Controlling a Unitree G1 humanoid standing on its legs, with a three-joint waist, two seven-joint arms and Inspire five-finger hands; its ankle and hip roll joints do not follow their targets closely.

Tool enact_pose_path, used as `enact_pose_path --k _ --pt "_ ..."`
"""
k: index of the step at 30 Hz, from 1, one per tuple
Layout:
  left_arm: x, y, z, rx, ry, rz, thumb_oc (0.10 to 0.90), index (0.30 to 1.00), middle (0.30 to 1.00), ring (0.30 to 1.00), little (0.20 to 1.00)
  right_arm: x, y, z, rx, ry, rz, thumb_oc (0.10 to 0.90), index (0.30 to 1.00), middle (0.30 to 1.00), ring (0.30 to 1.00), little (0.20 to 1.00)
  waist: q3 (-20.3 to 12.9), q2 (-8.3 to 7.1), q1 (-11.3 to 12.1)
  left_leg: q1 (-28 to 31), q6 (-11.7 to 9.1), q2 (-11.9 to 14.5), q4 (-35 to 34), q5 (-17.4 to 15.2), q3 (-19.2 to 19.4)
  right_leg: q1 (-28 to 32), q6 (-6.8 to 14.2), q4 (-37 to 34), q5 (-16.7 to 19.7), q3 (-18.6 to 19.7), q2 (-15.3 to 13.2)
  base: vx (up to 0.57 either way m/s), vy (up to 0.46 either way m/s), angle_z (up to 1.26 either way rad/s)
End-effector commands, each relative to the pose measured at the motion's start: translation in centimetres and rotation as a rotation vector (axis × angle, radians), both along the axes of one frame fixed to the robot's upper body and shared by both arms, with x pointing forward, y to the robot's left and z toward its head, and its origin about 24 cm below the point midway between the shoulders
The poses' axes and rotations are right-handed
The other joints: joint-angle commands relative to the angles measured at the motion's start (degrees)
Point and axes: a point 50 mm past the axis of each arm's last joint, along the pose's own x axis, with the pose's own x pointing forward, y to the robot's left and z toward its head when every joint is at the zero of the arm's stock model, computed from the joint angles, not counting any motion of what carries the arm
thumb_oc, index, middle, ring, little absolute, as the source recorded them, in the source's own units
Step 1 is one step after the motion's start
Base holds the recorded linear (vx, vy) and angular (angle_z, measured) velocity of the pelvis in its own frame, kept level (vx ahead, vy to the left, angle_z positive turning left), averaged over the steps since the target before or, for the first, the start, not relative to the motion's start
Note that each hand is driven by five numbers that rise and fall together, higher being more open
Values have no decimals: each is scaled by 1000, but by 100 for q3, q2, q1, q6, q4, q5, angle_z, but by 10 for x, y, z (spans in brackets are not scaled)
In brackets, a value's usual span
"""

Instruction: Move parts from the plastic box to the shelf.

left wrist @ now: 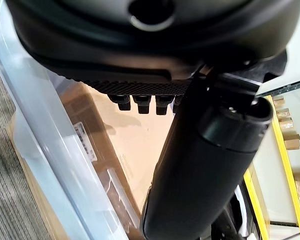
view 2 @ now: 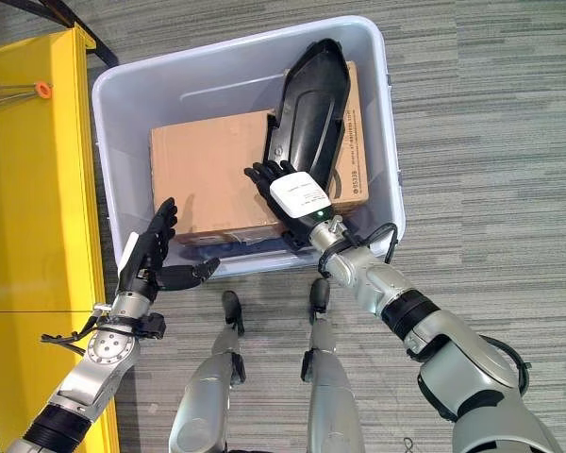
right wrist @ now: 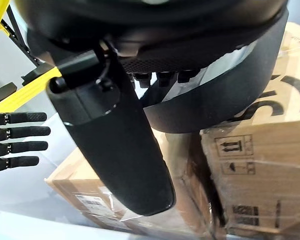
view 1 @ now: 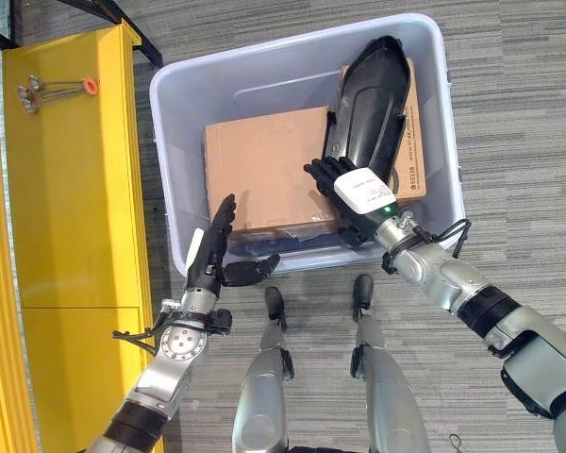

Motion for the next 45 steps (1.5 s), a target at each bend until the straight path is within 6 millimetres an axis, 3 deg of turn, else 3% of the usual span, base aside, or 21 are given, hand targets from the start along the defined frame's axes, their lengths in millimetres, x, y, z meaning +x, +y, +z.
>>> enact_pose_path --k 1,7,12,19,24,33,40,43,45 --pt "0 -11 32 1 -189 -65 900 1000 1000 1000 1000 -2 8 43 -74 -173 95 900 1000 1000 1000 1000 -67 -74 -132 290 -165 390 -47 -376 -232 389 705 197 -894 -674 -938 0 0 0" --pt "-1 -3 31 17 -181 -42 900 1000 1000 1000 1000 -9 -10 39 -155 -180 107 900 1000 1000 1000 1000 -67 -234 -202 333 -167 436 -47 -373 -169 436 726 178 -898 -619 -883 0 0 0" --pt "-4 0 32 24 -185 -22 900 1000 1000 1000 1000 -20 -12 39 -126 -191 173 900 1000 1000 1000 1000 -67 -307 -267 370 -163 450 -47 -361 -120 475 733 150 -887 -562 -853 0 0 0" --pt "-8 3 37 -13 -196 29 900 1000 1000 1000 1000 -60 27 72 56 -271 443 900 1000 1000 1000 1000 -67 -236 -355 418 -133 386 -47 -380 -76 534 733 104 -880 -476 -860 12 42 -2" --pt "-10 2 38 -35 -197 35 900 1000 1000 1000 1000 -86 53 88 95 -284 560 900 1000 1000 1000 1000 -67 -180 -382 442 -122 334 -47 -404 -56 547 718 91 -882 -453 -877 -9 51 -1" --pt "-12 -4 38 -55 -204 33 900 1000 1000 1000 1000 -99 72 87 104 -292 589 900 1000 1000 1000 1000 -67 -123 -377 497 -91 300 -47 -431 -44 632 678 71 -904 -446 -880 -4 15 0" --pt "-13 -4 39 -57 -211 35 900 1000 1000 1000 1000 -100 58 100 114 -371 496 900 1000 1000 1000 1000 -67 -159 -445 578 -89 321 -47 -444 -25 683 658 108 -933 -401 -841 8 8 -4" --pt "-14 0 39 -54 -208 47 900 1000 1000 1000 1000 -92 37 106 85 -398 352 900 1000 1000 1000 1000 -67 -206 -511 602 -94 343 -47 -441 -1 695 665 120 -946 -360 -820 0 0 0" --pt "-15 5 40 -50 -209 66 900 1000 1000 1000 1000 -85 11 106 43 -392 217 900 1000 1000 1000 1000 -67 -274 -583 622 -100 369 -47 -439 28 715 676 110 -955 -324 -795 0 0 0"
